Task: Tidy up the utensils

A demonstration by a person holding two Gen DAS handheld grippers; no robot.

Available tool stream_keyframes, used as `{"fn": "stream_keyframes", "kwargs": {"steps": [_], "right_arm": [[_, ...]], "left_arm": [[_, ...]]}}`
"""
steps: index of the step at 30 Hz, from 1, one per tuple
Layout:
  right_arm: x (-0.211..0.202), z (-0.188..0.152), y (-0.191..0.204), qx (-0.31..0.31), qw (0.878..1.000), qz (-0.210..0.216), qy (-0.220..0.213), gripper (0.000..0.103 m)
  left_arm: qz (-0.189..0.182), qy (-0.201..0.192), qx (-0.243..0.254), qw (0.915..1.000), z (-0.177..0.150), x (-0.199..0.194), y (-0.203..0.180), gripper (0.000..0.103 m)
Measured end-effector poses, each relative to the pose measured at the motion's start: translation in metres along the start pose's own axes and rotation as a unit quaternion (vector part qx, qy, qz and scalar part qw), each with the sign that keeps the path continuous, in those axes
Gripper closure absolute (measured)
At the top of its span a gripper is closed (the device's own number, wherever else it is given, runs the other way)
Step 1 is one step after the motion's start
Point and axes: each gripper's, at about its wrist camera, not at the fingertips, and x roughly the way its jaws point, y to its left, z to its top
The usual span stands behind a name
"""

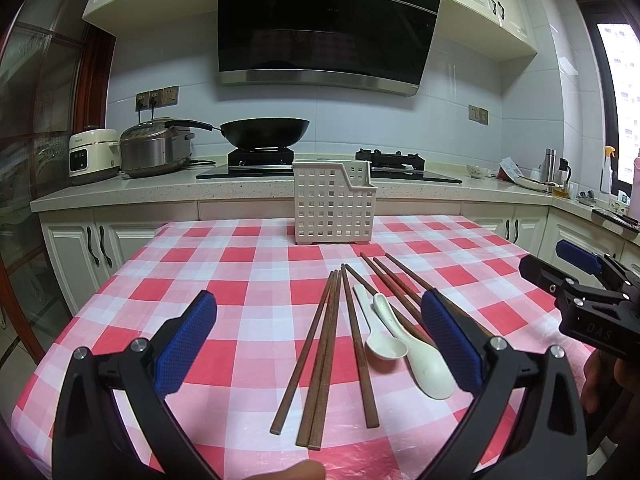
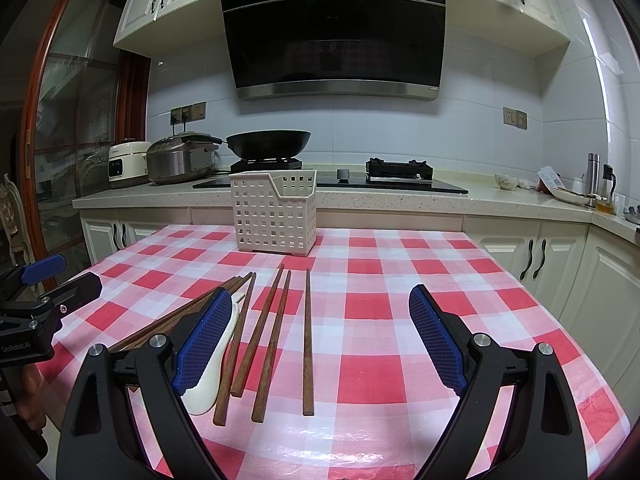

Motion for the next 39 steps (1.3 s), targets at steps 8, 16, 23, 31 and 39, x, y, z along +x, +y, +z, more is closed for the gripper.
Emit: {"fn": "stream_keyframes", "kwargs": {"steps": [8, 16, 23, 31, 39], "right_arm": [[0.0, 0.0, 0.0, 0.0, 1.0, 0.0, 0.0, 0.019], [0.0, 0.0, 0.0, 0.0, 1.0, 0.0, -0.001, 0.018], [0.0, 0.001, 0.0, 0.0, 1.0, 0.0, -0.001, 0.017], [0.0, 0.001, 0.0, 0.0, 1.0, 0.0, -0.001, 0.017], [0.016, 0.002, -0.002, 0.0, 0.998, 0.002, 0.056, 0.017]], "left_arm": [[-0.001, 0.0, 0.0, 1.0, -0.001, 0.001, 0.0, 0.004], [-0.001, 0.0, 0.0, 1.0, -0.001, 0.001, 0.0, 0.004], [-0.001, 0.0, 0.0, 1.0, -0.001, 0.001, 0.0, 0.004], [-0.001, 0.001, 0.0, 1.0, -0.001, 0.001, 0.0, 0.004], [0.0, 0.011, -0.003, 0.9999, 0.002, 0.001, -0.002, 0.004]]}}
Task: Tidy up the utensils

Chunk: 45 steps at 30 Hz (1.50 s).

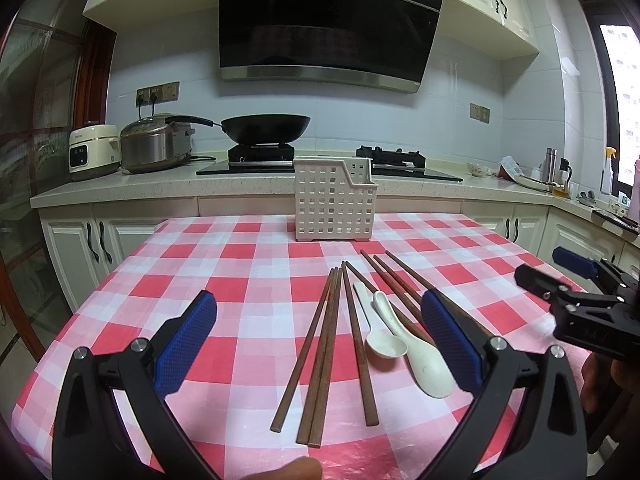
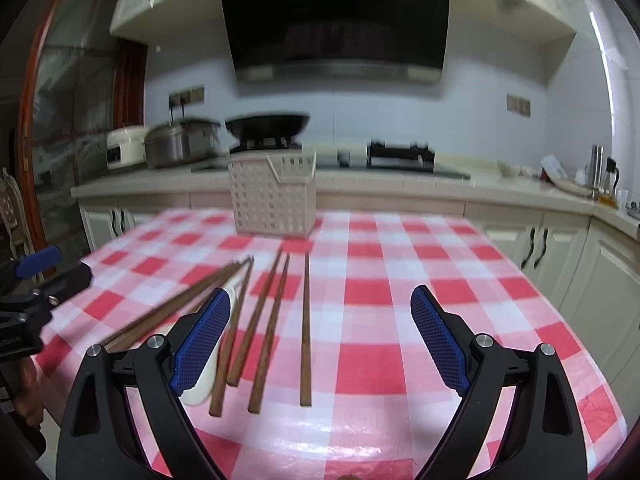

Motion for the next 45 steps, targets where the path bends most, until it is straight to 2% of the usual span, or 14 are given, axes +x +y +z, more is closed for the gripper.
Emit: {"fn": "stream_keyframes", "kwargs": {"steps": [4, 9, 11, 14, 15, 18, 23, 25, 30, 36, 45], "right_arm": [[0.027, 0.003, -0.009, 0.019, 0.997, 0.011, 0.076, 0.017], [0.049, 0.008, -0.001, 0.008, 0.993, 0.035, 0.113, 0.017], [0.059, 0.011, 0.011, -0.008, 0.99, 0.044, 0.132, 0.018], [0.075, 0.015, 0.032, -0.029, 0.986, 0.055, 0.157, 0.029], [0.08, 0.016, 0.04, -0.036, 0.984, 0.059, 0.165, 0.036], [0.095, 0.018, 0.058, -0.044, 0.979, 0.071, 0.186, 0.046], [0.114, 0.021, 0.078, -0.055, 0.974, 0.071, 0.207, 0.058], [0.122, 0.021, 0.083, -0.055, 0.972, 0.067, 0.22, 0.068], [0.137, 0.021, 0.092, -0.065, 0.967, 0.062, 0.237, 0.074], [0.149, 0.019, 0.103, -0.081, 0.963, 0.06, 0.251, 0.086], [0.15, 0.02, 0.109, -0.093, 0.964, 0.07, 0.241, 0.086]], "left_arm": [[-0.005, 0.019, -0.005, 0.9998, 0.001, 0.004, 0.003, 0.004], [0.005, 0.042, 0.012, 0.9991, 0.008, 0.012, 0.006, 0.004], [-0.002, 0.053, 0.0, 0.9986, 0.013, 0.018, 0.013, 0.004], [-0.006, 0.062, -0.017, 0.9979, 0.019, 0.024, 0.025, 0.005], [-0.003, 0.062, -0.019, 0.9979, 0.021, 0.026, 0.029, 0.005], [-0.002, 0.068, -0.027, 0.9973, 0.025, 0.035, 0.041, 0.013], [-0.014, 0.084, -0.037, 0.9957, 0.029, 0.056, 0.057, 0.032], [-0.019, 0.089, -0.041, 0.995, 0.029, 0.063, 0.061, 0.035], [-0.029, 0.091, -0.056, 0.9938, 0.028, 0.077, 0.07, 0.035], [-0.041, 0.092, -0.074, 0.9921, 0.023, 0.084, 0.077, 0.035], [-0.051, 0.093, -0.082, 0.9909, 0.018, 0.083, 0.08, 0.035]]}}
